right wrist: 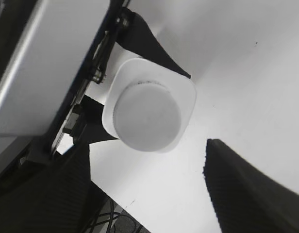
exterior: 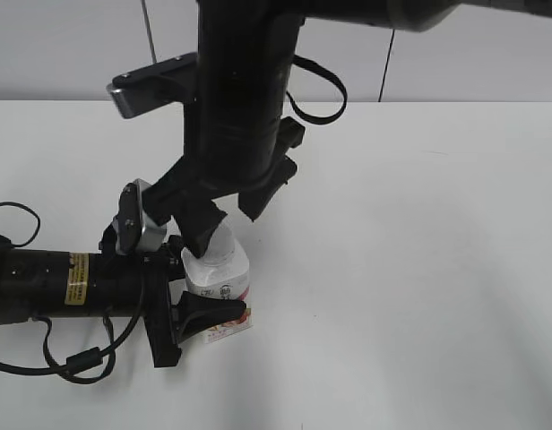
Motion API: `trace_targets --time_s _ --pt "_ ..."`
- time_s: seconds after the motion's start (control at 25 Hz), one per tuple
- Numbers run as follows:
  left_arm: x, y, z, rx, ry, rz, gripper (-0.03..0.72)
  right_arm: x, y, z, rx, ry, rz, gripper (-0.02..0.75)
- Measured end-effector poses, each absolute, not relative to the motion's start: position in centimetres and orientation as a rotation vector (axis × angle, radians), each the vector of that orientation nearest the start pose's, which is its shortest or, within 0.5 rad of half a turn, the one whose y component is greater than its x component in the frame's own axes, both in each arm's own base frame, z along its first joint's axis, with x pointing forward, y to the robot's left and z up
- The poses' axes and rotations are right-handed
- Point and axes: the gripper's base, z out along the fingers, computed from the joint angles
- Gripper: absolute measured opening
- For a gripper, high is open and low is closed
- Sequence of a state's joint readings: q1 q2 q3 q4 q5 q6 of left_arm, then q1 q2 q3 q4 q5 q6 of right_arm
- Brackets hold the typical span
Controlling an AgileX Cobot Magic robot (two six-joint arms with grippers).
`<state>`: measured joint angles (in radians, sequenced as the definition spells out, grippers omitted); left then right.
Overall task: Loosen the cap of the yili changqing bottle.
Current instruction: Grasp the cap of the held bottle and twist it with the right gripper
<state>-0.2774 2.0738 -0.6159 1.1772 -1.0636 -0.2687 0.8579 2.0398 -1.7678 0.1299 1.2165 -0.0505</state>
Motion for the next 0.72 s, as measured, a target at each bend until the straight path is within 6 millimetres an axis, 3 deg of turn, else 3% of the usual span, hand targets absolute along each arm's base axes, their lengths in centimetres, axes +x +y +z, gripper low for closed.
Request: trace_targets --time_s 0.2,0.52,0.72 --pt "24.9 -14.7 7.3 1.278 1.683 -0.898 0.414 27.6 33.6 22.9 -1.210 2.787 0.272 0.573" --pt "24.9 -14.7 7.3 1.278 1.683 -0.898 0.414 27.9 33.8 22.6 -1.170 2.769 0.279 0.568" --pt "24.9 -14.7 7.3 1.279 1.683 -0.898 0.414 28.1 33.7 22.6 -1.143 2.770 0.247 0.516"
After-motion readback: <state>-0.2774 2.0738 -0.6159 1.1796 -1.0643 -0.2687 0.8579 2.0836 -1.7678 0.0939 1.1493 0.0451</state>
